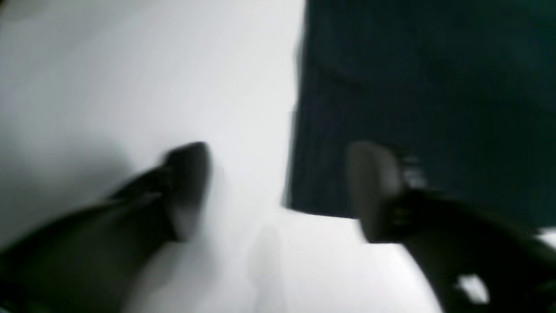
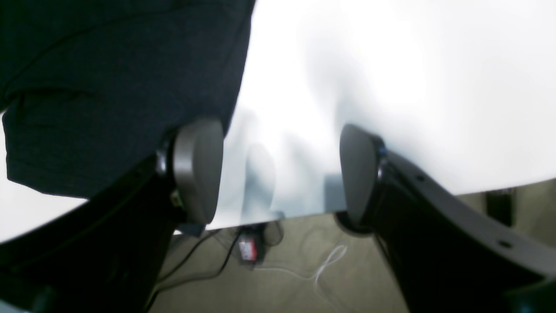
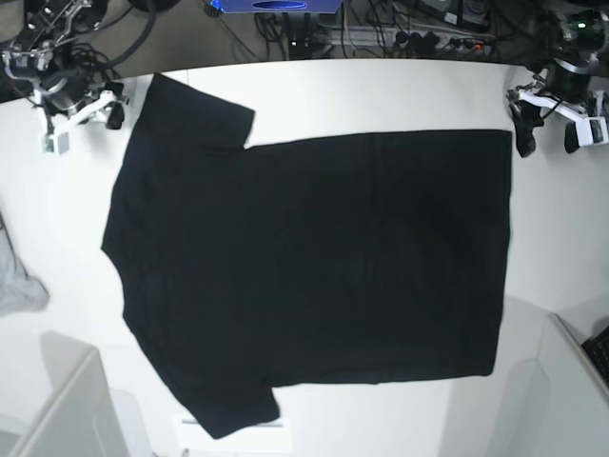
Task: Fold the T-shirt properly
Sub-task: 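Move both grippers down to the shirt's shoulder corners and grasp them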
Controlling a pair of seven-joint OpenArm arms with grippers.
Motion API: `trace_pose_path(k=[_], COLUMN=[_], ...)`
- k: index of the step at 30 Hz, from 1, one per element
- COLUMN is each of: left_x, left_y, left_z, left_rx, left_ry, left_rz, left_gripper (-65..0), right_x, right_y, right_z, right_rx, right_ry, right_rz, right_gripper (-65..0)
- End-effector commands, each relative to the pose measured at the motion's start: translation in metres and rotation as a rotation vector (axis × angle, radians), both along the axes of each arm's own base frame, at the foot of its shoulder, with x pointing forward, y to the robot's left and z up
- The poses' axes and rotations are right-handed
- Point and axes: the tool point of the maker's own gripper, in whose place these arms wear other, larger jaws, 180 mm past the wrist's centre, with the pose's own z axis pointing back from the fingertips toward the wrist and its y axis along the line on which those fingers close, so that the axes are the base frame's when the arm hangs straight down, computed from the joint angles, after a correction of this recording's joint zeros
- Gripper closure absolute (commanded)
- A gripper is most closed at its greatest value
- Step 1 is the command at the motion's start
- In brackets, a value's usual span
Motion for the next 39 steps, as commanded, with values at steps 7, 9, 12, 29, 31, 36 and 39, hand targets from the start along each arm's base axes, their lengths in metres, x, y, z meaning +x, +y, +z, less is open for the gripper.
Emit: trace_pose_path(k=[7,9,12,29,31,36,39], left_x=[-0.008,-0.011,-0.016,-0.013,-0.013,-0.006,0.000], left_y=[0.023,0.023,0.026,0.007,-0.001,-0.001,-0.016], left_z=[0.003,-0.003,-0.014,-0.048,-0.059,-0.080,-0.095], left_rx=[-0.007,-0.020,-0.044,-0.142,-0.174,-0.240,-0.288], left_ry=[0.009,0.021,0.041,0.092,0.111,0.123,0.146], left_rz=[-0.003,0.001,0.022,-0.003,-0.015,0.017,-0.006], left_gripper=[-56.9,-56.9,-56.9,-56.9,-56.9,-56.9,-56.9], right_x=[-0.015,-0.020,-0.024,-0.041,-0.043,-0.043,-0.040], right_y=[0.011,0.014,0.020,0.070,0.075,0.080,0.080], right_z=[-0.033,-0.039,-0.046,-0.062,-0.063,-0.064,-0.063], right_rx=[0.088,0.109,0.133,0.207,0.210,0.215,0.213], right_ry=[0.064,0.082,0.104,0.168,0.178,0.181,0.170], right_rz=[0.046,0.040,0.041,0.152,0.176,0.196,0.192], right_gripper=[-40.4,-40.4,-40.4,-32.4,-28.5,-20.4,-17.1])
